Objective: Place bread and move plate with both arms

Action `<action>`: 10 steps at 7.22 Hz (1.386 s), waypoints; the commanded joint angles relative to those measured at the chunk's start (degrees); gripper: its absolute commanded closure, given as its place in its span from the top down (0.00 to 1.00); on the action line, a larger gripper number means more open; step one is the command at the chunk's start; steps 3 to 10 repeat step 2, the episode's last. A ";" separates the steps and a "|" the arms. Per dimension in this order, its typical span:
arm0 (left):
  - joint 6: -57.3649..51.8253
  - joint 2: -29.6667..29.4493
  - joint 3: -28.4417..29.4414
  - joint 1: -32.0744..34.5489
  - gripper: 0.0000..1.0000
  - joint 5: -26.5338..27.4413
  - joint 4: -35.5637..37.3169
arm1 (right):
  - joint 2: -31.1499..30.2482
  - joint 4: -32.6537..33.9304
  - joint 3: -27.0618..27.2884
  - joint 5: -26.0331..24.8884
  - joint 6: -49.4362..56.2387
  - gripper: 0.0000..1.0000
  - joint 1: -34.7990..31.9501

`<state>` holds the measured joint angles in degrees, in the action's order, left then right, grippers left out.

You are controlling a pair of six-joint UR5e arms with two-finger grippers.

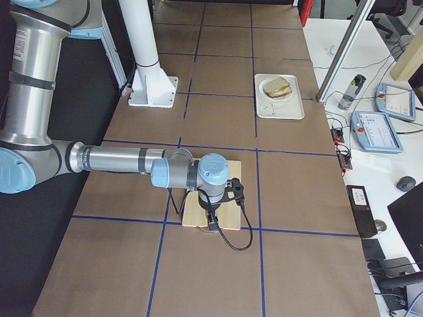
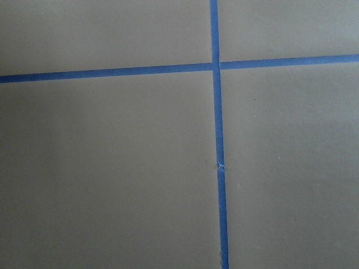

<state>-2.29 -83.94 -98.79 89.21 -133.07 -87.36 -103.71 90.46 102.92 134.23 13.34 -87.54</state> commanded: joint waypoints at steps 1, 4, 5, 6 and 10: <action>0.00 0.00 0.00 0.00 1.00 0.00 0.00 | 0.00 0.06 0.00 0.07 0.02 1.00 0.00; 0.09 0.00 0.00 0.00 1.00 0.00 0.00 | 0.00 -0.02 0.00 0.07 -0.07 1.00 0.00; 0.09 0.00 0.00 0.00 1.00 0.00 0.00 | 0.00 -0.02 0.00 0.07 -0.07 1.00 0.00; 0.09 0.00 0.00 0.00 1.00 0.00 0.00 | 0.00 -0.02 0.00 0.07 -0.07 1.00 0.00; 0.09 0.00 0.00 0.00 1.00 0.00 0.00 | 0.00 -0.02 0.00 0.07 -0.07 1.00 0.00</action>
